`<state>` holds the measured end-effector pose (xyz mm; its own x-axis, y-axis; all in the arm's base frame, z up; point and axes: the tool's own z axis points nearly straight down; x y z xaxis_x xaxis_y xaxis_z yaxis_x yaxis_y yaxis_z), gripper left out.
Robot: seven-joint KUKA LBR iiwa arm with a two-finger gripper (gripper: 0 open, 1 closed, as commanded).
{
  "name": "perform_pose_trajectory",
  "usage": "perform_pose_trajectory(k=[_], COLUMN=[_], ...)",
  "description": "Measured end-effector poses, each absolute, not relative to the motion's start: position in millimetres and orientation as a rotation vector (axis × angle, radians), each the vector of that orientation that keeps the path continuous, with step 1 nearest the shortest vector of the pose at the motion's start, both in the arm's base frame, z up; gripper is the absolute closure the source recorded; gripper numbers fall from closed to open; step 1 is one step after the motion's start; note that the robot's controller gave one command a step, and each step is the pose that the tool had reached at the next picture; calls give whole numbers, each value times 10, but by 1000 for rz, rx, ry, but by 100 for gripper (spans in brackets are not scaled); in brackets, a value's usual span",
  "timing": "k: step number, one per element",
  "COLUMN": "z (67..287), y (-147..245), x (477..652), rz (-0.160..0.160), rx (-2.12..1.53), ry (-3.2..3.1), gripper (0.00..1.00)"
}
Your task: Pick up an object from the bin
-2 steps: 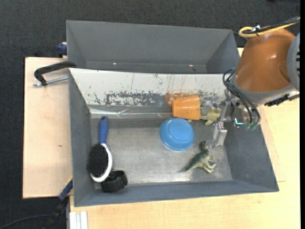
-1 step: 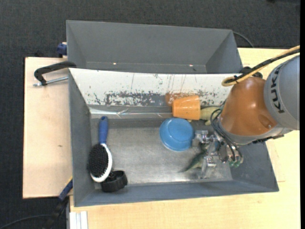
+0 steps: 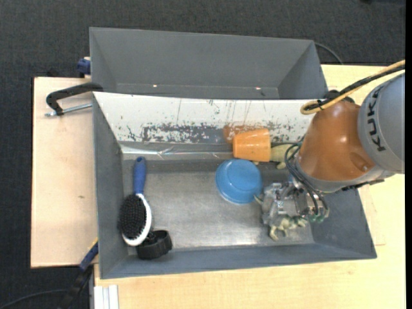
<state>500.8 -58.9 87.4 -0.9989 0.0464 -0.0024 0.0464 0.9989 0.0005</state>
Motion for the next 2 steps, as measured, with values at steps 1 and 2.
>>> perform_pose_trajectory(k=[1,2], z=[873,872], y=[-589,-590], x=[5008,5007], rz=[1,0], rx=[72,72], ry=[3138,3139], gripper=[0,100])
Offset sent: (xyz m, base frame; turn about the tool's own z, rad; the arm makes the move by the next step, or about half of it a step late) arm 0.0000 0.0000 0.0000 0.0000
